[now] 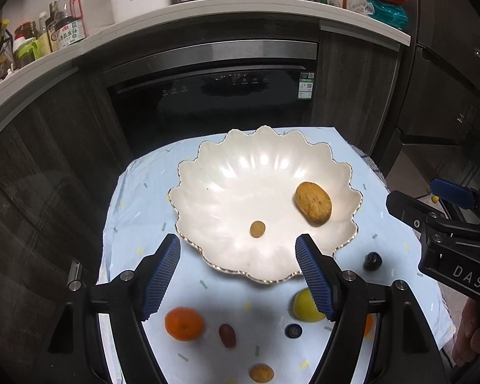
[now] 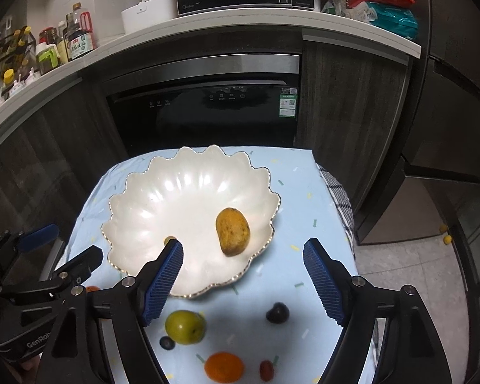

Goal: Organize fruits
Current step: 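Withdraw both open tools from the bowl toward the remaining fruits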

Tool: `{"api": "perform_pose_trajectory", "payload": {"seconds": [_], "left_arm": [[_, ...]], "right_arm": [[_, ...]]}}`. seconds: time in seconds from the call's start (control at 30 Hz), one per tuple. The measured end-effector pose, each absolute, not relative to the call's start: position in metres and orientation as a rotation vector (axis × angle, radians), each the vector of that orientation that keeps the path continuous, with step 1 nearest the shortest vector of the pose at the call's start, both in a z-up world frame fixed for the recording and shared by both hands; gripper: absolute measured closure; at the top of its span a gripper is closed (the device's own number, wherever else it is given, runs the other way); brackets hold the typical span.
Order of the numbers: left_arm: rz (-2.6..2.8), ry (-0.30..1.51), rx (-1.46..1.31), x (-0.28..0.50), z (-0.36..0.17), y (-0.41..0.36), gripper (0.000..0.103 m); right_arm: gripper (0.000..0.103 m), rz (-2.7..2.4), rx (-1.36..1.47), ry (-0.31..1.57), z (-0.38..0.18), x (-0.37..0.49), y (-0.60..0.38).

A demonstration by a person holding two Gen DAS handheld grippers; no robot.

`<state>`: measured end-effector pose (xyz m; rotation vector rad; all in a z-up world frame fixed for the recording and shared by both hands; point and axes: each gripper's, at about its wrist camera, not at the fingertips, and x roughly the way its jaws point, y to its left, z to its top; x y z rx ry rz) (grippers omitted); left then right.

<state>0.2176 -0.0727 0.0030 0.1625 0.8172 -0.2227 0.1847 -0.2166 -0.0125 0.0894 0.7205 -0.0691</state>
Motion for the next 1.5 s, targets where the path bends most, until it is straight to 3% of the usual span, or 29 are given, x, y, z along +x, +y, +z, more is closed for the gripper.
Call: {"api": "perform_pose_trajectory", "payload": {"seconds": [0.5, 1.5], "left_arm": [[-0.209, 0.8, 0.173, 0.192, 0.005, -0.071, 0.019], [-0.156, 0.835, 0.182, 0.15, -0.044, -0.052, 0.019]], "right_arm": [[0.022, -0.041, 0.089, 0.723, -0.02, 0.161, -0.214], [0.022, -0.02, 0.043, 0.775, -0.063, 0.132, -0.198]]}}
